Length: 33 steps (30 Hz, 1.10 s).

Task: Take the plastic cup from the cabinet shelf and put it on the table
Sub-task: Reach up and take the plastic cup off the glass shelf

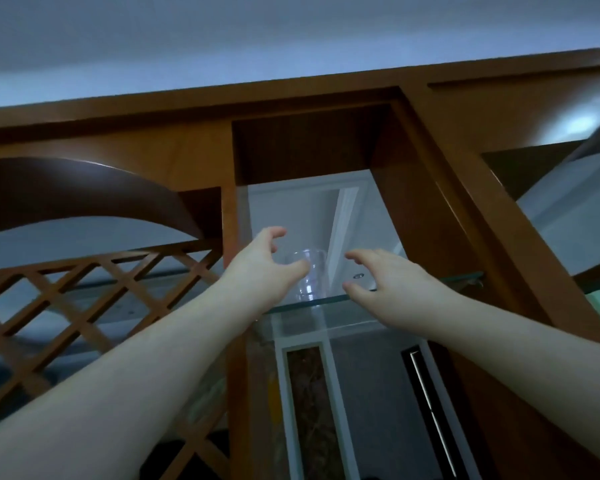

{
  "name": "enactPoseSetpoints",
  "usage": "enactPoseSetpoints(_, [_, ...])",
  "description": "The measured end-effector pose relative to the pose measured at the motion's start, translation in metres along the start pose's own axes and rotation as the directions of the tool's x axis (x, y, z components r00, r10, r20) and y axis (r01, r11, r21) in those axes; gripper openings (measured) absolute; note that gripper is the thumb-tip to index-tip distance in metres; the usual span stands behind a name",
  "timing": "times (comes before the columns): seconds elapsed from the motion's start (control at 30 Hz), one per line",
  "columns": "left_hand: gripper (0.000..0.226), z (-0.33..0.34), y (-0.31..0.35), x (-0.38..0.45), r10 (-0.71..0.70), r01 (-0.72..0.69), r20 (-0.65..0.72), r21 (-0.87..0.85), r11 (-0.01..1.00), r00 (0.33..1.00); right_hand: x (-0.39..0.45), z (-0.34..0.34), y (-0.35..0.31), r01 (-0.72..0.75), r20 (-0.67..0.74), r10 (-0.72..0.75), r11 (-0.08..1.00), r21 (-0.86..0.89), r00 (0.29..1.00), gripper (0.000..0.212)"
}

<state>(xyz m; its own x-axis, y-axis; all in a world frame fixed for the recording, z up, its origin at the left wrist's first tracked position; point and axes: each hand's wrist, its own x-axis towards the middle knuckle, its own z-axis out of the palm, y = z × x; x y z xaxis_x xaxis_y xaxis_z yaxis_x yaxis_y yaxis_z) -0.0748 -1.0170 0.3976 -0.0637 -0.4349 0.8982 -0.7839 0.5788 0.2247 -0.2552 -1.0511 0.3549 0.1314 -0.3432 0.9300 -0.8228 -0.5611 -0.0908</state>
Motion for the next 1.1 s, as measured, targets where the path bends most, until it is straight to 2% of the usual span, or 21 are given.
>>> enactPoseSetpoints(0.1, [0.078, 0.015, -0.001, 0.017, -0.128, 0.127, -0.003, -0.102, 0.987, 0.992, 0.007, 0.008, 0.01, -0.012, 0.02, 0.012, 0.999, 0.037, 1.0, 0.058])
enactPoseSetpoints(0.27, [0.093, 0.038, -0.007, 0.037, -0.286, 0.289, 0.047, -0.141, 0.947, 0.957, 0.014, 0.017, 0.018, -0.016, 0.01, 0.016, 0.996, 0.086, 1.0, 0.059])
enactPoseSetpoints(0.4, [0.098, 0.043, -0.011, 0.051, -0.347, 0.352, 0.063, -0.177, 0.919, 0.936, 0.012, 0.023, 0.022, -0.018, 0.016, 0.016, 0.991, 0.131, 1.0, 0.059])
enactPoseSetpoints(0.53, [0.09, 0.043, -0.016, 0.056, -0.371, 0.385, 0.106, -0.198, 0.901, 0.923, 0.008, 0.023, 0.022, 0.013, 0.004, -0.014, 0.986, 0.168, 1.0, 0.059])
enactPoseSetpoints(0.7, [0.074, 0.039, -0.015, 0.054, -0.355, 0.371, 0.111, -0.349, 0.861, 0.928, 0.006, 0.016, 0.02, 0.019, 0.009, -0.021, 0.973, 0.231, 1.0, 0.056])
enactPoseSetpoints(0.93, [0.056, 0.012, 0.004, 0.042, -0.257, 0.257, 0.057, -0.417, 0.872, 0.965, -0.001, 0.005, 0.0, 0.014, -0.013, -0.008, 0.865, 0.501, 1.0, 0.047])
enactPoseSetpoints(1.03, [0.054, 0.0, 0.009, 0.029, -0.196, 0.201, 0.06, -0.472, 0.859, 0.979, -0.001, 0.0, -0.013, -0.065, 0.03, 0.058, 0.823, 0.564, 0.998, 0.045])
enactPoseSetpoints(1.1, [0.053, -0.008, 0.012, 0.019, -0.157, 0.172, 0.071, -0.489, 0.855, 0.985, -0.001, -0.005, -0.021, -0.156, 0.076, 0.141, 0.735, 0.66, 0.987, 0.038])
